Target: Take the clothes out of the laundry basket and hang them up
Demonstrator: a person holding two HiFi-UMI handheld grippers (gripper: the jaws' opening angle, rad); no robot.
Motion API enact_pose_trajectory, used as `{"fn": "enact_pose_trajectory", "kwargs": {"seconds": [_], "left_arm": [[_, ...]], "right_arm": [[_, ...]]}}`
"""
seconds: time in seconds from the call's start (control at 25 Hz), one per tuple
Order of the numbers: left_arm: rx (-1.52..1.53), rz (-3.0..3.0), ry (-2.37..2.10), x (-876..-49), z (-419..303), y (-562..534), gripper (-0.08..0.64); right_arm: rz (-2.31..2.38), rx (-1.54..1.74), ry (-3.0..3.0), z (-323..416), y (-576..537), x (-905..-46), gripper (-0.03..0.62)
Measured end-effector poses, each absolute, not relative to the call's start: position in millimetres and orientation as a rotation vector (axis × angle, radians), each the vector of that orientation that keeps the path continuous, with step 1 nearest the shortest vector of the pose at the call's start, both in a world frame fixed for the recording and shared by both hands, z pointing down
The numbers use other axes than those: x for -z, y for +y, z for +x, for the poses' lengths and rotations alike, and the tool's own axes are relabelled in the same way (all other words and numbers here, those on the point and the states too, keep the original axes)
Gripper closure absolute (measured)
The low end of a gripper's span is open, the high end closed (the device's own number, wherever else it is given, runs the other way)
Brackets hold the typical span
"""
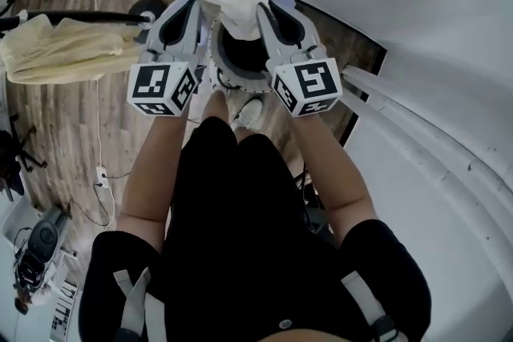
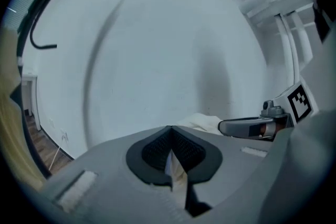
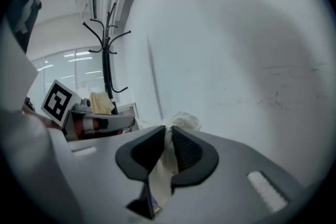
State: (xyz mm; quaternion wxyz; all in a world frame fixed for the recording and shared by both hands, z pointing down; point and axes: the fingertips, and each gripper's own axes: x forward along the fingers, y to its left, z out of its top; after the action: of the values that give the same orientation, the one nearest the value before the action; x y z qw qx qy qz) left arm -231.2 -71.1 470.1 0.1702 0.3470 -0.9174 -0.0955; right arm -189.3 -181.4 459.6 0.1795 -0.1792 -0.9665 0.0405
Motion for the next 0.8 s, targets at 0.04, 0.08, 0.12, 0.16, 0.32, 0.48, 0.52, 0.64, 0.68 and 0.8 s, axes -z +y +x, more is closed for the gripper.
{"fn": "enact_pose_trajectory", "kwargs": {"seconds": [0.04, 0.08, 0.12, 0.16, 0.32, 0.48, 0.52, 0.64, 0.68, 0.8], "left_arm": [[0.268, 0.995, -2.633, -450.2, -222.4, -65.3, 0.552], [0.265, 1.002, -2.656, -431.3, -212.7, -58.9, 0.552], [0.262, 1.006, -2.677, -413.3, -202.5, -52.0, 0.552], [0.261, 1.008, -2.695, -396.0, -192.0, -44.8, 0.552], [0.258, 0.99, -2.769, -332.3, -148.4, -14.5, 0.552], [0.224, 0.938, -2.851, -279.9, -104.7, 25.3, 0.552], [0.221, 0.917, -2.871, -269.1, -95.4, 36.9, 0.552], [0.232, 0.85, -2.908, -245.0, -70.9, 74.4, 0.552], [0.239, 0.835, -2.912, -238.7, -64.6, 88.3, 0.552], [0.255, 0.787, -2.925, -222.3, -44.2, 134.0, 0.552]], "right_arm": [[-0.539, -0.108, -2.749, -180.7, -175.9, -441.6, 0.546], [-0.569, -0.104, -2.764, -171.3, -170.6, -424.0, 0.546], [-0.596, -0.1, -2.777, -161.6, -165.8, -406.9, 0.546], [-0.621, -0.096, -2.79, -151.6, -161.3, -390.4, 0.546], [-0.731, -0.078, -2.832, -112.3, -141.9, -330.9, 0.546], [-0.857, -0.082, -2.863, -79.2, -105.4, -281.8, 0.546], [-0.897, -0.078, -2.865, -73.4, -93.3, -271.5, 0.546], [-1.021, -0.064, -2.848, -57.7, -51.8, -246.7, 0.546], [-1.056, -0.062, -2.839, -53.0, -36.4, -239.8, 0.546], [-1.153, -0.053, -2.807, -36.1, 12.0, -222.1, 0.546]]}}
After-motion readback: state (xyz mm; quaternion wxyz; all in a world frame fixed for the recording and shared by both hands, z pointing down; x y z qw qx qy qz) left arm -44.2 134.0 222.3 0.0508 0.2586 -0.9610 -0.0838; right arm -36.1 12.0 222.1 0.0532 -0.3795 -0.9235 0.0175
